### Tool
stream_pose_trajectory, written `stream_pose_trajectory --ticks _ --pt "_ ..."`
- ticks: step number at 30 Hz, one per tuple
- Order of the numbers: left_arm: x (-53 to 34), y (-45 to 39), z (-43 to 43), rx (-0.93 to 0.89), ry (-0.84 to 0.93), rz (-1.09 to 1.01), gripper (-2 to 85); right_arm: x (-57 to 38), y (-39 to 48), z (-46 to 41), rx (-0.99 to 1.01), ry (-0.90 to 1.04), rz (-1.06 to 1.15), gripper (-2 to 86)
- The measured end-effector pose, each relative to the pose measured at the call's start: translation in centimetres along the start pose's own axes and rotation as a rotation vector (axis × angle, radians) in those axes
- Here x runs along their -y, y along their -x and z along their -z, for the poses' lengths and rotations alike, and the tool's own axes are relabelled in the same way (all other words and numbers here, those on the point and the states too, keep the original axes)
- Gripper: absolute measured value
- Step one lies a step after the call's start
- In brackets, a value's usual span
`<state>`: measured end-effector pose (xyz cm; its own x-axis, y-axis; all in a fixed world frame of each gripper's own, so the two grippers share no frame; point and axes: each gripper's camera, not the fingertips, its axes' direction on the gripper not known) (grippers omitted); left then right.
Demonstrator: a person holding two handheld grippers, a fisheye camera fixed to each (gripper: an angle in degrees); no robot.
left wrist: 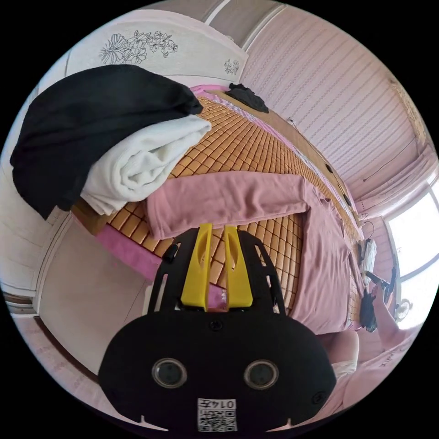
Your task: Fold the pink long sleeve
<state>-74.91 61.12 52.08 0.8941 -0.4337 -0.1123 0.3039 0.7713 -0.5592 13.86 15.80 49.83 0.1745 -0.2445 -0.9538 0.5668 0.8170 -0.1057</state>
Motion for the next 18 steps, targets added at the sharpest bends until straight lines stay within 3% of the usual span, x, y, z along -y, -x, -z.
stream_pose_trajectory --ticks 4,10,14,18 --pt "-3.3 4.9 2.3 0.035 -0.098 0.126 5.1 7.4 14.4 -0.7 0.131 -0.030 0.346 6.3" --pt "-4.9 6.7 0.9 -0.064 -0.168 0.198 8.1 13.7 34.2 -3.5 0.382 0.028 0.659 6.5" --pt "-4.7 7.1 -1.3 -0.050 -0.087 0.227 7.1 14.4 42.8 -3.8 0.382 0.023 0.830 6.7" --pt "-5.5 6.6 -2.0 -0.043 -0.121 0.196 3.8 15.0 48.6 -3.3 0.336 0.010 0.970 6.9"
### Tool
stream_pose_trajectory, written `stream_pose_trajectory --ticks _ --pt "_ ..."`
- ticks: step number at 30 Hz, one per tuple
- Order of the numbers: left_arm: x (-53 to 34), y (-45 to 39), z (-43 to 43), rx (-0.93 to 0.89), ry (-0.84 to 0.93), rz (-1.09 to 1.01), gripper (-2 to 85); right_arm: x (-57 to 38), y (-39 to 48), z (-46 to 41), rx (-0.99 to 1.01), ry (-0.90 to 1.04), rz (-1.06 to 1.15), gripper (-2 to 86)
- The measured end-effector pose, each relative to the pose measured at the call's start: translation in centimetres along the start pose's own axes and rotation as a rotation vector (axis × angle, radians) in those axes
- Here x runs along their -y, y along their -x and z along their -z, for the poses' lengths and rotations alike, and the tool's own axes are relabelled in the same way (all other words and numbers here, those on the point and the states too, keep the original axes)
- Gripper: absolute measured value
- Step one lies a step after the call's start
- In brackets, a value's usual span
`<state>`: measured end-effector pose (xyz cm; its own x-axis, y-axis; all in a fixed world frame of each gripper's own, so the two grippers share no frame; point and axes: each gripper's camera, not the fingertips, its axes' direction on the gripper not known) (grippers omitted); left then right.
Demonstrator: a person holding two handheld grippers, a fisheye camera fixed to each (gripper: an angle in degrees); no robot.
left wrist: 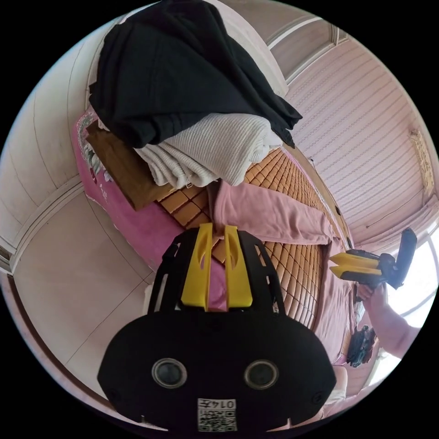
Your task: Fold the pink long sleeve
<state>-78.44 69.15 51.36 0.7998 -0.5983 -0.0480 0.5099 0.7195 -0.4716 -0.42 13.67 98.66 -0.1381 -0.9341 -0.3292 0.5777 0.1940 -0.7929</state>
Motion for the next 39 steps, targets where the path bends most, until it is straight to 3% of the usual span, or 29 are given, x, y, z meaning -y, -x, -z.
stream_pose_trajectory --ticks 2,6,10,15,20,26,30,34,37,39 --pt "-0.7 -1.4 0.2 0.014 0.001 -0.039 3.1 1.5 0.3 0.4 0.006 -0.012 0.020 6.9" --pt "-3.3 -7.9 2.2 -0.049 -0.079 -0.312 2.6 4.6 -1.3 1.8 0.070 -0.065 -0.086 6.6" --pt "-6.6 -14.2 0.2 0.070 0.002 -0.582 2.7 7.1 -1.7 0.3 0.171 -0.018 -0.156 7.2" --pt "-9.2 -18.6 -1.9 0.145 0.064 -0.740 2.9 6.4 -1.9 -3.3 0.041 0.125 -0.179 5.2" --pt "-11.5 -21.8 -2.7 0.180 0.041 -0.816 2.6 1.3 -6.0 -0.2 0.150 0.004 -0.322 2.8" --pt "-11.5 -29.6 -1.3 -0.125 -0.210 -0.797 2.8 -11.9 -11.4 14.7 0.150 -0.433 -0.449 0.4" --pt "-13.6 -38.9 0.1 -0.516 -0.292 -0.947 3.3 -27.9 -10.0 23.9 0.033 -0.673 -0.580 1.3" --pt "-19.6 -47.0 -3.3 -0.770 -0.093 -1.112 3.5 -42.2 -8.5 22.1 0.008 -0.567 -0.851 1.5" --pt "-25.2 -50.8 -8.6 -0.749 0.171 -1.195 3.6 -49.1 -8.1 16.7 0.085 -0.439 -1.064 1.3" --pt "-27.9 -51.8 -11.3 -0.719 0.287 -1.195 3.5 -51.7 -7.8 15.0 0.109 -0.453 -1.125 1.1"
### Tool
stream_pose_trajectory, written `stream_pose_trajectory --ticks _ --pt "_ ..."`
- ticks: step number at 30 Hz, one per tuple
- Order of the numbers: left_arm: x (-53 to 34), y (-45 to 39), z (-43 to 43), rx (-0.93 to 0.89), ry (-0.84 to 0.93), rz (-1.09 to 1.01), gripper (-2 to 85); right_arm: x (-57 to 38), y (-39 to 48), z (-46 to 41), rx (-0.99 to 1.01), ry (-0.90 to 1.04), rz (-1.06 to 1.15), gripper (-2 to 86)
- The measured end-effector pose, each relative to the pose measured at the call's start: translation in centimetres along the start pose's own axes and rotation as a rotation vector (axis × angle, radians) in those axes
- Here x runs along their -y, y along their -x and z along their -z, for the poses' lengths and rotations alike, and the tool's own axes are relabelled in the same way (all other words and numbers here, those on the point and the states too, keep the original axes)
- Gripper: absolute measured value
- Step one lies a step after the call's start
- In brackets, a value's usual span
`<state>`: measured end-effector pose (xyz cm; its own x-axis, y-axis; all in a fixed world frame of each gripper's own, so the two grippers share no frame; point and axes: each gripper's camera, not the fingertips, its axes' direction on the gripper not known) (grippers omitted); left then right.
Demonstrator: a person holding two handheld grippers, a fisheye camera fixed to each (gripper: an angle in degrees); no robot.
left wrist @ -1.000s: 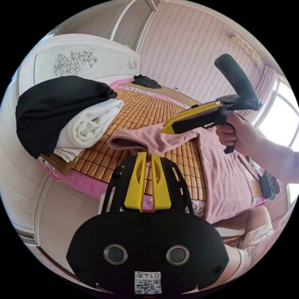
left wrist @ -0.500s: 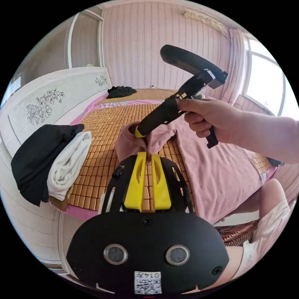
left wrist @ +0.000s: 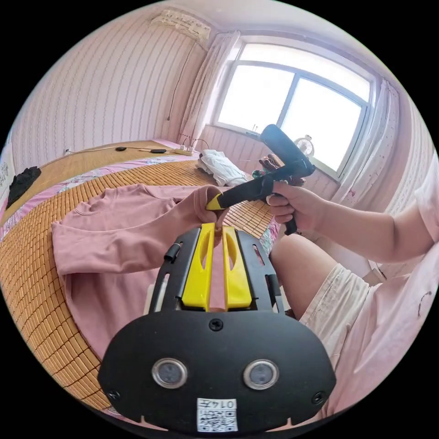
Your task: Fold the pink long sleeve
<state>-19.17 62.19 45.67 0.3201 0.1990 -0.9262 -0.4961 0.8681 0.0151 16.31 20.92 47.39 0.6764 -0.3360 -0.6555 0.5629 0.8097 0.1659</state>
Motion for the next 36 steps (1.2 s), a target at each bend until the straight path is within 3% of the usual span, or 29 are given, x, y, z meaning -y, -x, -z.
stream_pose_trajectory --ticks 4,9,13,16,18,23,26,28,30,36 --pt "0.6 -0.7 -4.4 -0.046 0.057 0.038 3.3 -0.8 -2.4 1.3 0.080 -0.077 -0.004 0.9" --pt "3.8 -1.4 -7.1 -0.046 0.037 0.003 3.6 -2.5 -2.7 4.2 -0.043 -0.129 0.051 0.8" --pt "4.6 -1.7 -12.2 -0.134 0.116 0.010 4.8 -5.4 -8.2 2.0 -0.224 0.100 -0.138 0.7" --pt "3.8 -1.5 -17.4 -0.291 0.316 0.039 6.4 -7.7 -10.5 1.6 -0.315 0.151 -0.202 0.4" --pt "3.6 -1.4 -19.0 -0.321 0.347 0.068 6.5 -8.4 -11.1 2.0 -0.297 0.129 -0.204 0.3" --pt "5.7 -1.6 -22.4 -0.206 0.363 0.060 6.4 -8.2 -12.1 2.2 -0.232 0.057 -0.166 0.1" --pt "7.5 -2.1 -25.0 -0.135 0.326 0.056 6.5 -7.7 -12.0 1.1 -0.318 0.081 -0.092 0.0" --pt "8.3 -2.9 -28.5 -0.096 0.409 0.020 6.4 -8.2 -13.4 -0.4 -0.420 0.159 -0.115 -0.1" --pt "8.3 -3.7 -31.3 -0.080 0.518 -0.008 5.7 -9.1 -14.3 -0.2 -0.391 0.117 -0.116 -0.2" --pt "8.9 -6.8 -33.2 0.065 0.432 -0.144 5.1 -11.8 -16.7 2.9 -0.259 0.001 -0.182 -0.2"
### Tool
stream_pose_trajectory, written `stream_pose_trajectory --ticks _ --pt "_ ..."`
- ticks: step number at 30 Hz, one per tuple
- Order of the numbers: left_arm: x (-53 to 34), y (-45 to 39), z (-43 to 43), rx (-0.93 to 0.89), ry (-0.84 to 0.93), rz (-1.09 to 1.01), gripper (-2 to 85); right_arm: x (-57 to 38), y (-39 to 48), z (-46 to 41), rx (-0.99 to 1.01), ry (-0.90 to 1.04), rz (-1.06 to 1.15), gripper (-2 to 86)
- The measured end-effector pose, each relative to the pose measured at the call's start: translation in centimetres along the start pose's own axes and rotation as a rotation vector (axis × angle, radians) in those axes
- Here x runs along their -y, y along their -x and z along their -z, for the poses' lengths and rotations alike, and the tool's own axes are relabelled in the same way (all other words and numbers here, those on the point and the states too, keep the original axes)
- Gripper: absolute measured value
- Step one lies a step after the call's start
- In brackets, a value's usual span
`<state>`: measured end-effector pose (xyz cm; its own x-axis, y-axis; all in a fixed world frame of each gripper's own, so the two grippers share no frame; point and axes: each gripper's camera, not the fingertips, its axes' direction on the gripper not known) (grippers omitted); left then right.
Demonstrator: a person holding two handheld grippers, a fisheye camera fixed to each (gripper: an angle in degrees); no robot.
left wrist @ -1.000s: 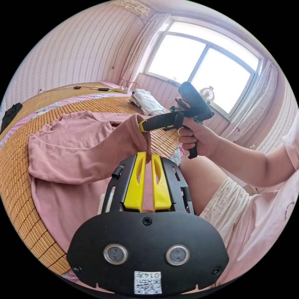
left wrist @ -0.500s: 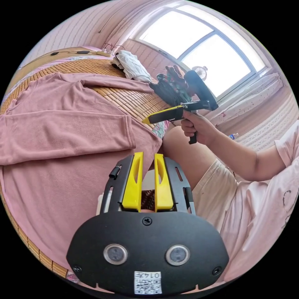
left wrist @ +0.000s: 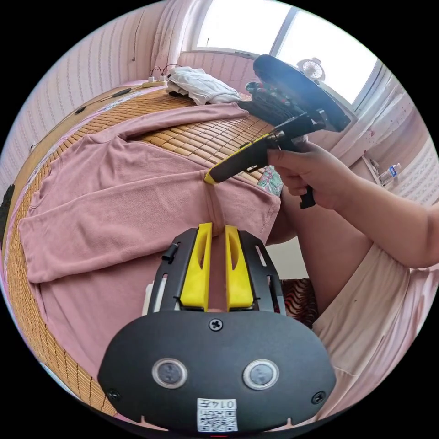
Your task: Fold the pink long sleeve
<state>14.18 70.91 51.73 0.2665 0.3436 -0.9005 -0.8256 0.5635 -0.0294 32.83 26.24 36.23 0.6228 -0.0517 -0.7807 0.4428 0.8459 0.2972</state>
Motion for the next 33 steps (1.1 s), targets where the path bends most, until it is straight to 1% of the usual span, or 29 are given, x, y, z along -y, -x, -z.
stream_pose_trajectory --ticks 1,2,3,5,8,10,11,15,16,18,19,21,23,25,29,31,33 --pt "0.4 -0.5 -0.6 0.023 0.018 -0.024 5.1 -0.5 -0.6 0.4 0.001 -0.032 -0.001 -0.2" --pt "0.6 -0.7 -1.1 0.030 0.030 -0.029 5.1 -0.6 -0.8 0.1 -0.011 -0.014 0.006 -0.3" --pt "0.9 -0.9 -1.5 0.037 0.004 -0.019 5.1 -0.6 -1.3 -0.8 -0.029 0.057 0.031 -0.3" --pt "1.5 -1.2 -2.0 0.043 -0.001 -0.011 5.3 -1.0 -2.1 0.1 -0.011 0.023 0.025 -0.3" --pt "2.8 -1.5 -2.3 0.037 0.028 -0.017 5.5 -2.7 -4.3 5.2 -0.016 -0.204 -0.037 -0.2" --pt "3.6 -1.5 -1.8 0.016 0.004 -0.021 5.6 -3.8 -7.7 9.3 -0.059 -0.366 -0.112 -0.1" --pt "3.9 -1.5 -1.6 0.010 -0.007 -0.029 5.7 -3.9 -8.9 10.2 -0.076 -0.389 -0.133 0.0" --pt "6.3 -1.0 -0.5 -0.031 -0.078 -0.101 5.7 -4.1 -17.9 13.8 -0.236 -0.555 -0.340 0.7" --pt "7.3 -0.7 -0.3 -0.037 -0.097 -0.107 5.5 -4.2 -20.5 13.9 -0.280 -0.565 -0.413 1.2" --pt "8.9 -0.2 0.2 -0.045 -0.154 -0.112 5.2 -4.6 -23.8 13.5 -0.288 -0.541 -0.495 2.6" --pt "10.1 -0.1 0.7 -0.019 -0.207 -0.126 5.2 -5.3 -25.2 13.1 -0.264 -0.543 -0.484 5.5" --pt "12.1 0.0 1.1 0.045 -0.266 -0.147 5.3 -6.9 -26.1 12.5 -0.266 -0.587 -0.466 7.5" --pt "14.4 0.1 0.8 0.064 -0.265 -0.184 5.7 -7.6 -27.1 13.1 -0.245 -0.655 -0.493 8.5" --pt "17.5 0.4 -0.4 0.060 -0.242 -0.203 6.2 -7.0 -28.2 14.0 -0.324 -0.668 -0.496 9.9" --pt "22.8 0.2 -3.0 0.027 -0.195 -0.257 6.9 -6.1 -30.2 13.4 -0.360 -0.559 -0.503 10.4" --pt "26.4 -0.3 -5.0 0.021 -0.170 -0.308 7.0 -5.9 -31.9 12.7 -0.293 -0.469 -0.523 9.2" --pt "29.0 -1.1 -6.5 0.076 -0.187 -0.380 6.8 -6.2 -33.0 12.4 -0.255 -0.464 -0.571 8.0"
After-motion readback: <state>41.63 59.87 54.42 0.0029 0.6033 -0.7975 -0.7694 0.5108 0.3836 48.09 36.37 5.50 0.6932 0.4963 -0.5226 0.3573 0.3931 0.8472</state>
